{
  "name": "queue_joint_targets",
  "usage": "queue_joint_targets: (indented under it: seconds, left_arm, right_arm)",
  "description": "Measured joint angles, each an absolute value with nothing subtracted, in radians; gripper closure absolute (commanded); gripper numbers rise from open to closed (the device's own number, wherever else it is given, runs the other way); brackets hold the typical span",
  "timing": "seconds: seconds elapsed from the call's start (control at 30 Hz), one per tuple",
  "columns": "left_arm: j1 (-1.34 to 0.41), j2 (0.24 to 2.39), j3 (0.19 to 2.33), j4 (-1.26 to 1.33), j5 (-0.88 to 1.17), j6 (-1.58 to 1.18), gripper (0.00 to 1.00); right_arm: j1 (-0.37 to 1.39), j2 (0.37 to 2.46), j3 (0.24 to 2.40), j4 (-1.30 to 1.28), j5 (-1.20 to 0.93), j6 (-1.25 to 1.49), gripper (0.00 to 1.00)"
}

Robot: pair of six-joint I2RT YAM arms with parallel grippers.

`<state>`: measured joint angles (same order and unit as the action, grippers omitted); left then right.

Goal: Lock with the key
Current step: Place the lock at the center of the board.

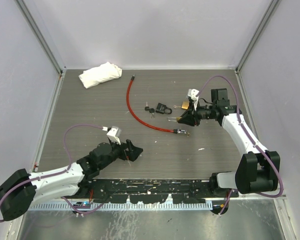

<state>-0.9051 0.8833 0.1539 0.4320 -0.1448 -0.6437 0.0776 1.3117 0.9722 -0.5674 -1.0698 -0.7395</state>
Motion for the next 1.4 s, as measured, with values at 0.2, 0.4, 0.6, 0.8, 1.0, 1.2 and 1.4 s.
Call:
queue_joint_targets:
  seconds: [0.2, 0.4, 0.6, 0.8, 1.0, 1.2, 1.4]
  left_arm:
    - [-0.905, 0.918, 0.154, 0.455, -0.142, -0.649, 0.02]
    - [-0.905, 0.924, 0.154, 0.463, -0.140, -0.665, 0.02]
    - [-0.905, 0.924, 0.154, 0.467, -0.138, -0.669, 0.02]
    - [-0.905, 0.923, 0.149, 0.468, -0.138, -0.670, 0.02]
    - [-0.905, 0.923, 0.144, 0.467, -0.138, -0.670, 0.02]
    - [-0.905, 0.922, 0.141, 0.467, -0.138, -0.670, 0.02]
    - [-0.905, 0.918, 0.140, 0.467, -0.139, -0.670, 0.02]
  right_arm:
    - [0.058, 1.312, 0.969, -0.514, -1.015, -0.676, 0.96]
    - [0.034, 1.312, 0.965, -0.466, -0.958, -0.616, 0.96]
    - [0.014, 1.312, 0.961, -0.425, -0.910, -0.572, 0.96]
    - [-0.006, 1.312, 0.937, -0.388, -0.854, -0.531, 0.95]
    - [-0.026, 1.312, 0.920, -0.344, -0.793, -0.485, 0.95]
    - [-0.047, 1.312, 0.894, -0.290, -0.723, -0.433, 0.94]
    - [-0.069, 1.312, 0.859, -0.210, -0.643, -0.369, 0.94]
